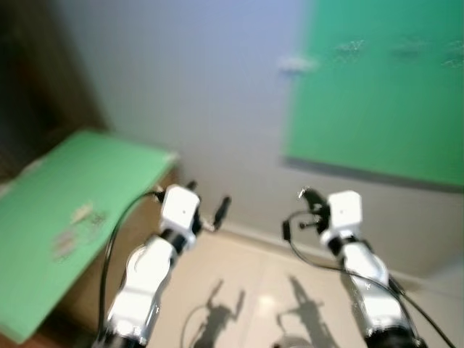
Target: Hang keys on a hook
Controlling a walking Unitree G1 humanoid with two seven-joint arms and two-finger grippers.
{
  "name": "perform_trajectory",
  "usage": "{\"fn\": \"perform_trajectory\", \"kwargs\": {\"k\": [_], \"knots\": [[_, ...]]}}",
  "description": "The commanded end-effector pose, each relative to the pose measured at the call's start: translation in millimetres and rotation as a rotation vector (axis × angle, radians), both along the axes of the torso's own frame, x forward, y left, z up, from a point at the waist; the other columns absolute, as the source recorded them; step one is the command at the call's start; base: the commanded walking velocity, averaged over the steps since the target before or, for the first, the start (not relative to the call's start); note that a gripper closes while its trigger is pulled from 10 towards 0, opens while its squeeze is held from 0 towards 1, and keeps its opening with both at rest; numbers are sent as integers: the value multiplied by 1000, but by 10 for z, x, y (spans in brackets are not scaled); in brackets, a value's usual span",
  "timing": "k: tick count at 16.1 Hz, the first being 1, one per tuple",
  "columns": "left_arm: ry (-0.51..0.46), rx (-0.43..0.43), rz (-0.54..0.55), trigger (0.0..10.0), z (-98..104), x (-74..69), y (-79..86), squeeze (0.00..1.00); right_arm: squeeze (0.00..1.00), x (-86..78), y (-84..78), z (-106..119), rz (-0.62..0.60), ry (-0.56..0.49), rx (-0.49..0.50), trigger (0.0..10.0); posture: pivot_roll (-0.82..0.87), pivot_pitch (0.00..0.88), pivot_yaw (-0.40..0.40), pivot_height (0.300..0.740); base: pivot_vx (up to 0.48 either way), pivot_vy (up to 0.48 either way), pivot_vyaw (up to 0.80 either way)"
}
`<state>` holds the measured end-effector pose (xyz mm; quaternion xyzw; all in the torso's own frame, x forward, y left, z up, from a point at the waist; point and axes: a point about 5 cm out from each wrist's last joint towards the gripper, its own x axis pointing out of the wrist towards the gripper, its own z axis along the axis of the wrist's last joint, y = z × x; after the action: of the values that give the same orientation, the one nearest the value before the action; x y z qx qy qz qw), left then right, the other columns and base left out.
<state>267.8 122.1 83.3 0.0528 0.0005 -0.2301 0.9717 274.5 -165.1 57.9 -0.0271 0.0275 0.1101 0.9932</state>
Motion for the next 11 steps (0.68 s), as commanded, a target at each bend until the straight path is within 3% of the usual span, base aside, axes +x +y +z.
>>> {"fn": "perform_trajectory", "kwargs": {"k": [1,4,10,11], "knots": [[5,50,38,10000,-21,38,116,0,0,-2,67,-22,13,3,18,0,-226,0,100,740,0,0,-731],[9,58,48,10000,-27,88,153,0,0,24,57,-17,10,-3,-15,0,-230,0,100,740,0,0,-665],[5,62,46,10000,-4,147,184,0,0,65,52,-13,0,-9,-14,0,-230,0,107,740,0,0,0],[5,71,41,10000,-7,147,185,0,0,62,61,-16,3,-12,-13,0,-230,0,108,740,480,0,0]]}}
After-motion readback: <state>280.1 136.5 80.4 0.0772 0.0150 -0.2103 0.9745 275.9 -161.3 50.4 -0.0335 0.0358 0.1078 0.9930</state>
